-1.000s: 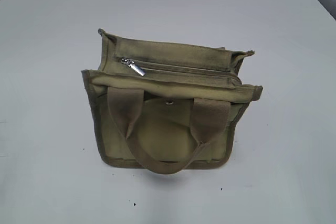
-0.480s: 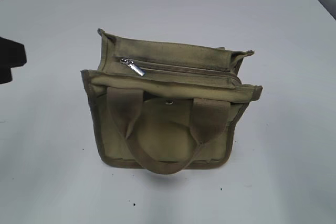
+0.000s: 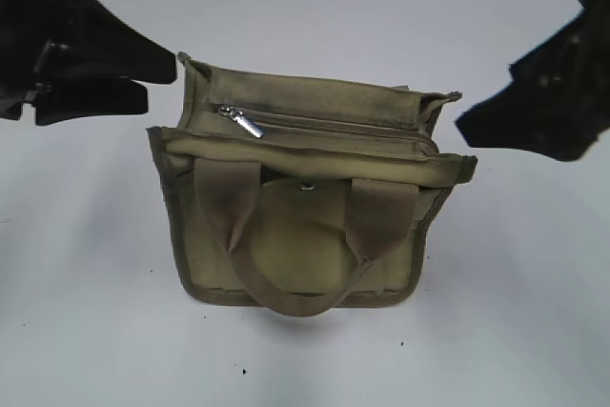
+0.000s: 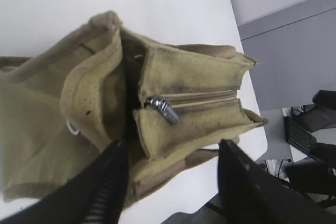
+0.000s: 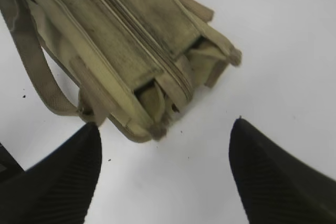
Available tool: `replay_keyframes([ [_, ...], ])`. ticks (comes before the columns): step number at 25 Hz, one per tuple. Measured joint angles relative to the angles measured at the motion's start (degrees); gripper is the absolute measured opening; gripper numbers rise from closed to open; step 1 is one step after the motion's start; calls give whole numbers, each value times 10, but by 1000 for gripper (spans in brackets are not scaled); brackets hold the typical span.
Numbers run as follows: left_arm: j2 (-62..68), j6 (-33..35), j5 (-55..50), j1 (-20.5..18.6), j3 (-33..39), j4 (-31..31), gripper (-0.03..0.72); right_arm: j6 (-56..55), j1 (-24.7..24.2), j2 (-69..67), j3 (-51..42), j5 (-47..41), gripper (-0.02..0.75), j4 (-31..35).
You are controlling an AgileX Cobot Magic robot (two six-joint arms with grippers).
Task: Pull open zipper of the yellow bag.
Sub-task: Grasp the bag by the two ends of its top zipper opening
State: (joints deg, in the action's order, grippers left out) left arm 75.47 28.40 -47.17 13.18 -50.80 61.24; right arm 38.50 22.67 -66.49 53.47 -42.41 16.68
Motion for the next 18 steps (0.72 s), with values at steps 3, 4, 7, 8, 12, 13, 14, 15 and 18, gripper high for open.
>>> replay_keyframes([
  [3, 57, 1, 8, 20, -35, 4, 422, 13, 34, -65, 52, 1, 579, -1],
  [4, 76, 1, 10, 25, -45, 5, 422, 17, 46, -86, 70, 2, 571, -1],
  [7, 123, 2, 12, 31, -79, 5, 422, 29, 74, -137, 117, 8, 537, -1],
  [8, 137, 2, 13, 31, -88, 5, 422, 33, 81, -150, 128, 12, 527, -1],
  [12, 180, 2, 24, 31, -122, 6, 422, 45, 109, -206, 176, 22, 514, -2],
  [13, 187, 2, 23, 32, -129, 7, 420, 48, 114, -217, 185, 22, 512, -2],
  [14, 192, 2, 22, 35, -136, 8, 411, 53, 120, -230, 197, 24, 512, -2],
  [15, 196, 2, 22, 37, -140, 9, 393, 55, 126, -243, 209, 25, 511, -2],
  [18, 205, 2, 17, 45, -156, 11, 295, 59, 142, -278, 237, 37, 511, -3],
])
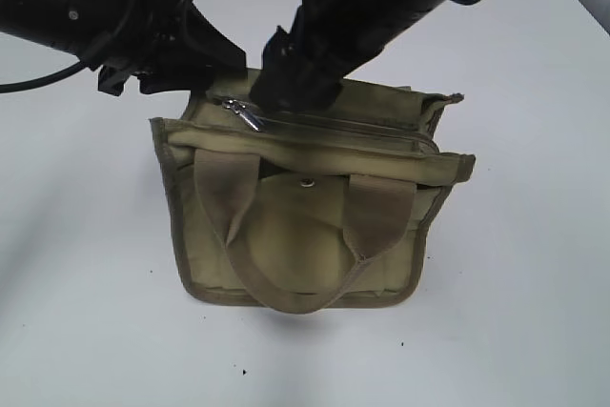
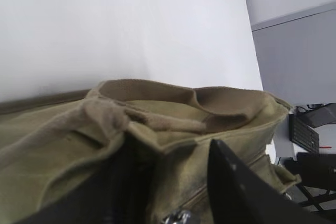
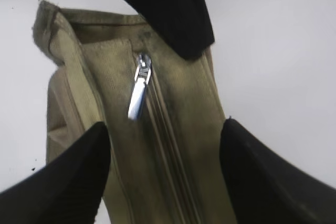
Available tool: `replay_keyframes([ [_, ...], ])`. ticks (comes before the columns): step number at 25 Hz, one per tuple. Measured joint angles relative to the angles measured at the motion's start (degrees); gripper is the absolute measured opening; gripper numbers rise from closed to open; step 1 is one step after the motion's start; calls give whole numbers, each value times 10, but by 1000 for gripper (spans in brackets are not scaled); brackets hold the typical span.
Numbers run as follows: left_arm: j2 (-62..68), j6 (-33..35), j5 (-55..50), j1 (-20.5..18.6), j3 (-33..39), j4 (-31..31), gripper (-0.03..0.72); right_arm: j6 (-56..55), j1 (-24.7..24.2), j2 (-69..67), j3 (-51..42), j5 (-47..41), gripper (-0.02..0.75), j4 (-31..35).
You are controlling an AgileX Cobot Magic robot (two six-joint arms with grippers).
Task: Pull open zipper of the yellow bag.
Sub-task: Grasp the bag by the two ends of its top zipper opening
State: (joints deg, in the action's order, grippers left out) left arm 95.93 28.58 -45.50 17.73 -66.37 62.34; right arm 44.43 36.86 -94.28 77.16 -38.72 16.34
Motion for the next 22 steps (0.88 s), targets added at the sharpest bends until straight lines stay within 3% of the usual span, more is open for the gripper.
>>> replay_keyframes([
  [7, 4, 0, 2, 5, -15, -4, 36, 2, 16, -59, 35, 11, 511, -7],
  [17, 4, 0, -1, 7, -17, -8, 31, 2, 16, -92, 42, 18, 501, -18],
  [20, 6, 0, 1, 7, -17, -2, 31, 2, 16, -98, 42, 20, 417, -26],
  [22, 8, 0, 1, 7, -17, 0, 31, 2, 16, -101, 42, 20, 316, -28],
])
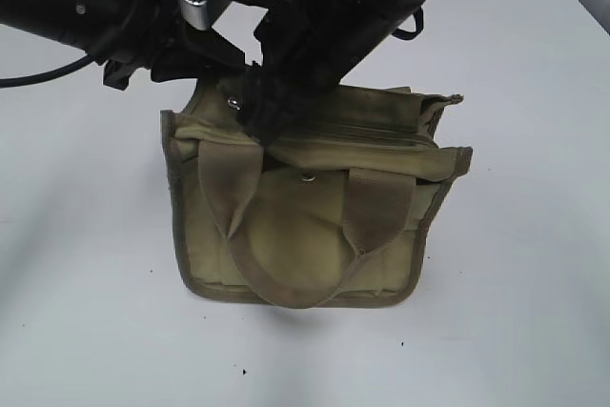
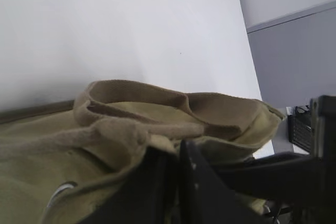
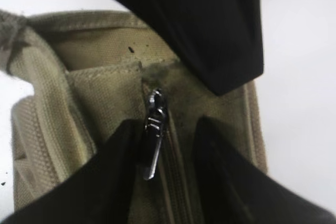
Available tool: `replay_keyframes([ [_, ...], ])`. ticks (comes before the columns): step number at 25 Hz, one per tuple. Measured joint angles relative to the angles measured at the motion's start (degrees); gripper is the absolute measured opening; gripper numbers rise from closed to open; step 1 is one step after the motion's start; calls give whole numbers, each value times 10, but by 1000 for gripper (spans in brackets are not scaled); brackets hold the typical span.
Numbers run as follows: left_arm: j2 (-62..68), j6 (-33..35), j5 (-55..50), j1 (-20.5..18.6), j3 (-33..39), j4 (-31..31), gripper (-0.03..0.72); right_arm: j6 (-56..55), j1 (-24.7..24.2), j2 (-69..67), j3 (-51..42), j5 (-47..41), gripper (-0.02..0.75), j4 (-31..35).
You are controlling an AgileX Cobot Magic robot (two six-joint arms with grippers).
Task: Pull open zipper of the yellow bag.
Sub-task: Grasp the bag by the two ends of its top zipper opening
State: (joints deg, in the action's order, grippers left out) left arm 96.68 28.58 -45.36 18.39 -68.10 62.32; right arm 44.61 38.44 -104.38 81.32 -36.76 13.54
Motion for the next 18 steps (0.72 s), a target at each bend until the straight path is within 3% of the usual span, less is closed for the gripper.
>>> replay_keyframes([
  [10, 2, 0, 3, 0, 0, 18, 29, 0, 0, 0, 0, -27, 8, -3],
  [18, 2, 0, -2, 3, 0, 23, 28, -60, -5, 2, 4, -75, 2, -60],
])
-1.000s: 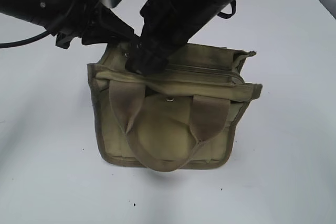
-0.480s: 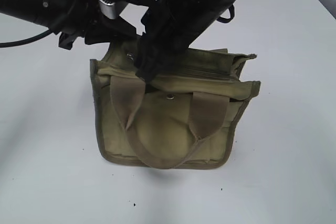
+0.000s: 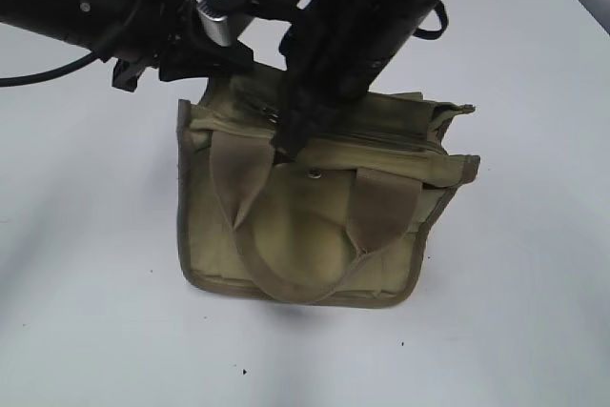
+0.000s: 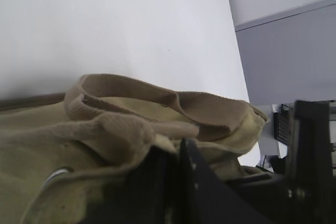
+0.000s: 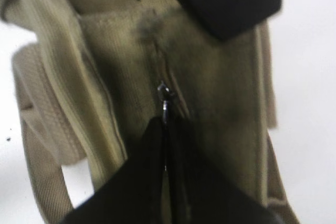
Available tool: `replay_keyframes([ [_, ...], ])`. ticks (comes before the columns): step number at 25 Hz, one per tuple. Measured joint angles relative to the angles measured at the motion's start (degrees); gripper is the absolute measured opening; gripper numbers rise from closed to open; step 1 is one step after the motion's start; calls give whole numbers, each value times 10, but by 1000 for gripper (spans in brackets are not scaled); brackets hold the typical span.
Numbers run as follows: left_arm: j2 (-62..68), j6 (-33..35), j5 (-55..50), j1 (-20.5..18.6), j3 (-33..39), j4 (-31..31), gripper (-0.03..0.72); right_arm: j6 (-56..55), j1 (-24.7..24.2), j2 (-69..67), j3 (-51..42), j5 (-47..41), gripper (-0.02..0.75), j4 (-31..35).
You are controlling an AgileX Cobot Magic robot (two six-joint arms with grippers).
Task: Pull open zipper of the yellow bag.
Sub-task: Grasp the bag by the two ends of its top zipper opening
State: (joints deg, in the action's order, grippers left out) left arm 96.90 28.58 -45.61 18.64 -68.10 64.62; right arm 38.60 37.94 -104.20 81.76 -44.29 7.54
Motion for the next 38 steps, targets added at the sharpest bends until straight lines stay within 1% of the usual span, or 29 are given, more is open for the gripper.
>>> replay_keyframes([
  [2, 0, 0, -4, 0, 0, 4, 28, -33, -10, 8, 0, -36, 2, -24],
  [6, 0, 0, -10, 0, -2, 12, 28, -86, -43, 39, 0, -121, 2, -42],
  [9, 0, 0, -11, 0, -3, 13, 28, -127, -82, 68, -1, -201, 2, -47],
  [11, 0, 0, -11, 0, -3, 14, 28, -148, -107, 83, -1, -230, 2, -47],
  [15, 0, 0, -11, 0, -3, 14, 28, -185, -145, 98, -1, -244, 2, -45],
  [19, 0, 0, -13, 1, -3, 15, 28, -212, -164, 100, -1, -246, 2, -39],
  [23, 0, 0, -12, 0, -3, 13, 28, -221, -187, 100, -2, -250, 2, -44],
  [26, 0, 0, -12, 0, -3, 12, 28, -221, -205, 100, -2, -250, 2, -33],
  [32, 0, 0, -11, 0, -3, 11, 30, -227, -213, 100, -2, -251, 12, -4],
  [33, 0, 0, -11, 0, -3, 11, 38, -235, -213, 101, -2, -251, 37, -1],
  [35, -1, 0, -12, 0, -3, 6, 76, -258, -213, 108, -3, -251, 136, -1],
  [36, -4, 0, -12, 0, -3, 0, 116, -267, -213, 115, -4, -251, 216, -1],
  [37, -11, 0, -13, 0, -3, -8, 174, -274, -213, 127, -4, -251, 302, -1],
  [38, -18, 0, -20, 0, -3, -22, 232, -278, -213, 138, -4, -251, 373, -1],
])
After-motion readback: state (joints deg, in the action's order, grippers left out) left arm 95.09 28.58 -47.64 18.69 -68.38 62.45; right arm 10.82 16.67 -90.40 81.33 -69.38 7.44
